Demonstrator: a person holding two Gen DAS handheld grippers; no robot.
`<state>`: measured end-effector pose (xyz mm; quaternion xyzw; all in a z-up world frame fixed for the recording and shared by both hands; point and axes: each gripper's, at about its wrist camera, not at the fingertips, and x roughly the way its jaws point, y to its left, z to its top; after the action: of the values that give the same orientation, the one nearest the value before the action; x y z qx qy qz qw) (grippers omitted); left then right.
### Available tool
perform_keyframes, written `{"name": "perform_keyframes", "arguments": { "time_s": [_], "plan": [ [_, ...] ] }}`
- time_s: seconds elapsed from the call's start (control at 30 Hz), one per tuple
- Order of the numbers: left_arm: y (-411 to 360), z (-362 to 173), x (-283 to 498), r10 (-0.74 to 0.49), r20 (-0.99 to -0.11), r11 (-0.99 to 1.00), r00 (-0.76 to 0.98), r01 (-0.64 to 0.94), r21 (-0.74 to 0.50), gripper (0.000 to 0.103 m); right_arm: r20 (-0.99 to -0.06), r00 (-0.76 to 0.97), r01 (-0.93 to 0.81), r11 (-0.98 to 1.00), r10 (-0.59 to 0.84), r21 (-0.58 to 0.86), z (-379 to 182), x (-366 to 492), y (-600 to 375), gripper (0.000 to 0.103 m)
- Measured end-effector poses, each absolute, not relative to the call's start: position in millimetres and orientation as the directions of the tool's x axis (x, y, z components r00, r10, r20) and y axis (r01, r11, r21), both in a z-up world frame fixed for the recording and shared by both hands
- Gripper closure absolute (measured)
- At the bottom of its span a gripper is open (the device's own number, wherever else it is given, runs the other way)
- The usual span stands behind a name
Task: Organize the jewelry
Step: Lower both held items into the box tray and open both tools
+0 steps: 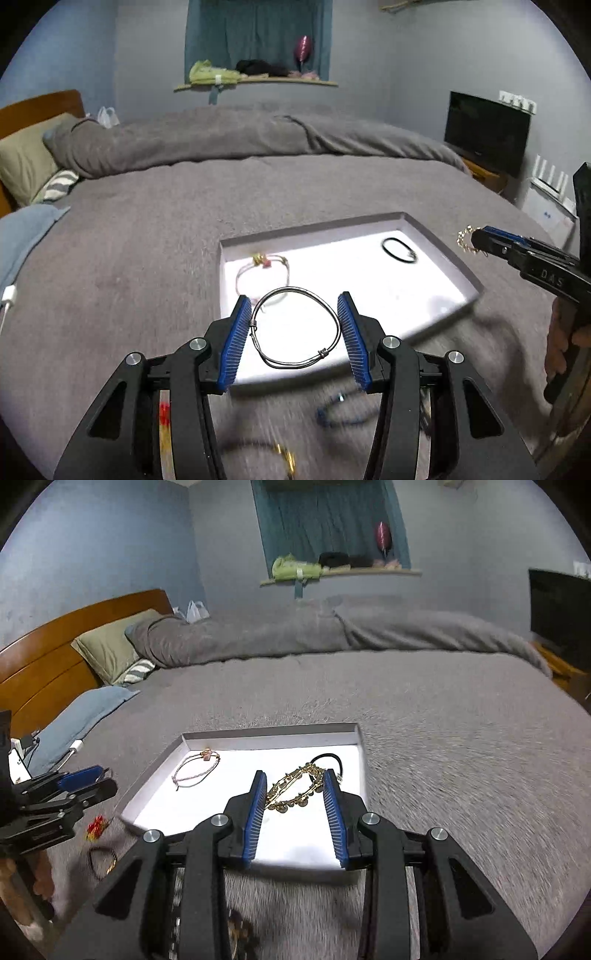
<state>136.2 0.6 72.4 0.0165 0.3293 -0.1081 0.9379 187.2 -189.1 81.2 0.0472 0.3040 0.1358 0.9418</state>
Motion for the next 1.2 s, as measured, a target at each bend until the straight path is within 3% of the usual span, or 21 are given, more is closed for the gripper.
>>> {"name": "perform_keyframes", "arguments": {
  "time_s": [0.1,0.27,0.5,1.2],
  "plan": [
    [-1,62,168,-0.216,-0.682,0.973,0.699,0.215,-0.088,0.053,-0.608,0.741,-0.231,0.958,0.285,0.167,70,211,-185,0.072],
    [-7,36,179,-0.176,-0.727,0.975,0.664,0.22,-0.034,0.053,-0.662,0.703,-0.243,0.963,0.26,0.119,42,220,-179,0.072],
    [2,11,192,-0.177,-0.779,0.974,0.602,0.223,-0.048,0.053,-0.712,0.665,-0.278,0.96,0.226,0.044,22,222,-166,0.072],
    [2,1,194,-0.169,-0.793,0.966,0.585,0.26,-0.014,0.052,-0.729,0.655,-0.301,0.954,0.2,-0.009,16,216,-158,0.071]
  ]
}}
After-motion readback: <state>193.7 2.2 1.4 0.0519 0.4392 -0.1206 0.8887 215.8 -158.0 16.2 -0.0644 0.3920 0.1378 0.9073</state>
